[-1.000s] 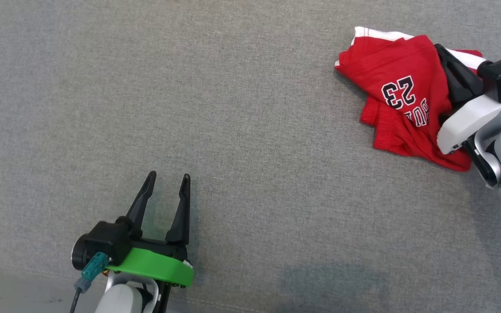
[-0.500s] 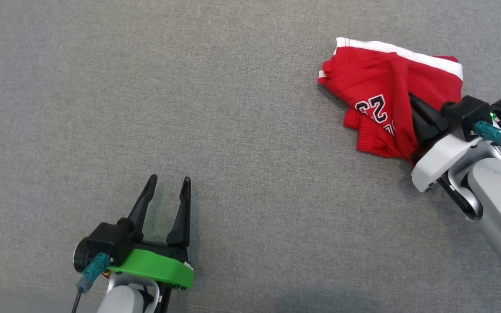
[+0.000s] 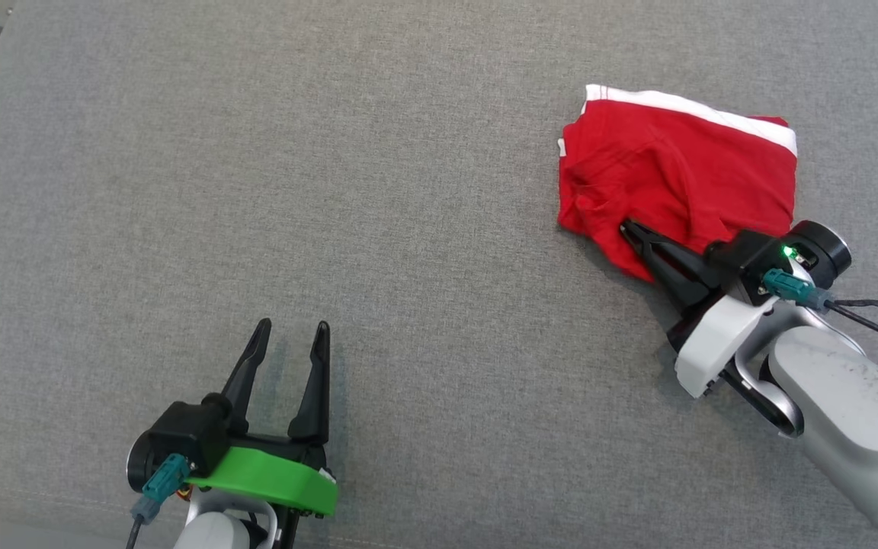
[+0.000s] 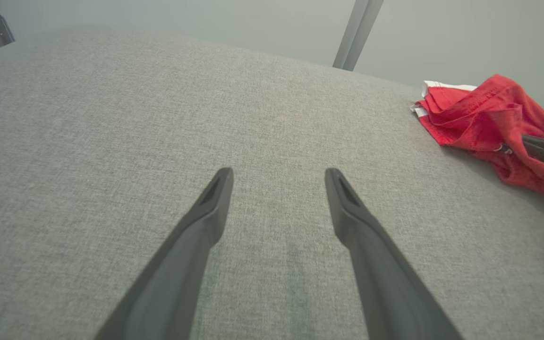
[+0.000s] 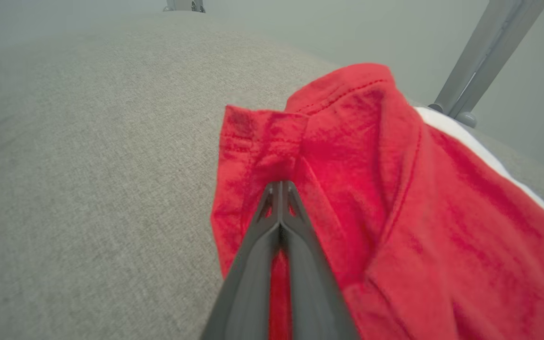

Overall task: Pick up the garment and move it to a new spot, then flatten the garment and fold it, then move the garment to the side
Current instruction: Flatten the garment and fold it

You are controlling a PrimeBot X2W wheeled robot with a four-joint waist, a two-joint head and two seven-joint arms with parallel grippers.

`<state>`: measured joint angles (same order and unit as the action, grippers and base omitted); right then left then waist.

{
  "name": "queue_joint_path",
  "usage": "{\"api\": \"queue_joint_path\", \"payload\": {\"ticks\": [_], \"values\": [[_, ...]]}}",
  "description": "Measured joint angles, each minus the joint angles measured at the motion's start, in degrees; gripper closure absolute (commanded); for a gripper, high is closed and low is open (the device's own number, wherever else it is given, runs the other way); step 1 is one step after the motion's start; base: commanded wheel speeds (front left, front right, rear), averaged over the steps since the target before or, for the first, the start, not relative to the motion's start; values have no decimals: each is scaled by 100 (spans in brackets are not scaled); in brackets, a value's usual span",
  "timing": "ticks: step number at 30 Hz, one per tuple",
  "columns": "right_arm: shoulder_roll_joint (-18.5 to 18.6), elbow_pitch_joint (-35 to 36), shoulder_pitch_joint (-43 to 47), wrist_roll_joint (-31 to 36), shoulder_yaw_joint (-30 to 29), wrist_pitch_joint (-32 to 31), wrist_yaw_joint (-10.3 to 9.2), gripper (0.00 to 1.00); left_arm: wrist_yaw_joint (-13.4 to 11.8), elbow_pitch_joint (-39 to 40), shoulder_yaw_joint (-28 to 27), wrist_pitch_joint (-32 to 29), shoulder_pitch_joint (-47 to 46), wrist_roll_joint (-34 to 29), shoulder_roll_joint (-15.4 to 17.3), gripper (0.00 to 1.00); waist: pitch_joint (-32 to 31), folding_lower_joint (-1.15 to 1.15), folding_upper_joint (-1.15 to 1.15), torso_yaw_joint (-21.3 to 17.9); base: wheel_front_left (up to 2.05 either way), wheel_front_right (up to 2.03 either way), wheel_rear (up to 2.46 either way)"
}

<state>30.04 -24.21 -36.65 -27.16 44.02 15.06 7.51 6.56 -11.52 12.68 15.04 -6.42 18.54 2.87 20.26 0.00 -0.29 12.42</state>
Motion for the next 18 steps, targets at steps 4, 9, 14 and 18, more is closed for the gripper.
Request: {"api": "queue_joint_path", "payload": {"ticks": [4, 9, 14, 18], "values": [[-11, 77, 99, -16, 198, 0, 0, 100, -21, 5, 3, 0, 63, 44, 0, 0, -81, 0, 0, 11, 0, 0, 0], [-96, 107, 318, -62, 490, 0, 0, 100, -62, 9, -34, 0, 203, 93, 0, 0, -227, 0, 0, -6, 0, 0, 0], [-244, 364, 571, -202, 468, -1, 1, 100, -101, 14, -120, 0, 374, 107, 0, 0, -419, 0, 0, -61, 0, 0, 0], [-135, 714, 604, -252, -132, -1, 0, 100, -110, 81, -158, 0, 402, 108, 0, 0, -489, 0, 0, -158, 0, 0, 0]]}}
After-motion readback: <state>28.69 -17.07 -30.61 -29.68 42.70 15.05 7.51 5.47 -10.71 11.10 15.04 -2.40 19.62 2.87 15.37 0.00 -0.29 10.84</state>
